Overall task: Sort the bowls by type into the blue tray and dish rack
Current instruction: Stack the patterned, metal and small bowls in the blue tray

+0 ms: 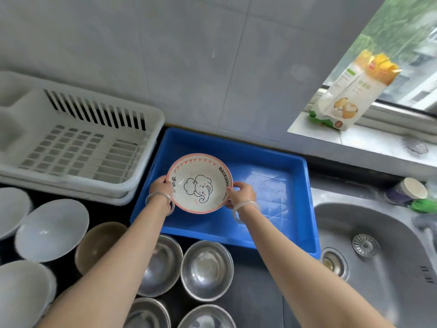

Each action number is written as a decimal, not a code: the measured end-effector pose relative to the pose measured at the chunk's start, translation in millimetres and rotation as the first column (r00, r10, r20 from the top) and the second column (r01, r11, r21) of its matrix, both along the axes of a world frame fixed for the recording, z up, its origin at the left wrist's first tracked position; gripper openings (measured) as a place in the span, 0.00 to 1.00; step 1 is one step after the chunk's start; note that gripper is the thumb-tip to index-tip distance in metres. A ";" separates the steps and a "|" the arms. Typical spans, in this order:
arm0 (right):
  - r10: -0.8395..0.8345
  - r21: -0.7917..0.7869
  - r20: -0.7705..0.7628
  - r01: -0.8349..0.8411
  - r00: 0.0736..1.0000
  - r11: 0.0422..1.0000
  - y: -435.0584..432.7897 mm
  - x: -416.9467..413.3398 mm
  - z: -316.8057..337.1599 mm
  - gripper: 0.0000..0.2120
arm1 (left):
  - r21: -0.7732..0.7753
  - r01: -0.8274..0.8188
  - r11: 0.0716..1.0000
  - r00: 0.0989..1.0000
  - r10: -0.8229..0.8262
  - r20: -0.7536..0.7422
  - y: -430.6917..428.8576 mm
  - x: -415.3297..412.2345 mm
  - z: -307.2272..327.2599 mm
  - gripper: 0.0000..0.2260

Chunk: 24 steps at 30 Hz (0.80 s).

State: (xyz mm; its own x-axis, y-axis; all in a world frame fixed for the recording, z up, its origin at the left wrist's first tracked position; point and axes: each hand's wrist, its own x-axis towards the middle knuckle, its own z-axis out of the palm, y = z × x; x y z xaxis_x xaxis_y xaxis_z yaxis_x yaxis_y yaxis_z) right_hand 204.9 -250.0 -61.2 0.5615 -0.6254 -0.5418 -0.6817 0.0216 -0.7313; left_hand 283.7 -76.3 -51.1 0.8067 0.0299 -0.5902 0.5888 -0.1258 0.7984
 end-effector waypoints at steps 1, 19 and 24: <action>-0.017 0.030 0.009 0.017 1.000 0.999 1.1 -0.8 0.4 0.11 | -0.028 -0.013 1.000 1.000 0.013 -0.005 1.3 -0.2 -1.3 0.16; -0.459 0.669 0.195 0.225 0.867 0.709 42.0 12.2 6.8 0.13 | -0.475 -0.312 0.823 0.936 0.180 -0.304 2.5 -2.1 -18.2 0.15; -0.472 0.644 0.165 0.268 0.866 0.717 45.2 22.1 7.1 0.13 | -0.484 -0.329 0.811 0.937 0.216 -0.276 -1.4 0.9 -19.3 0.16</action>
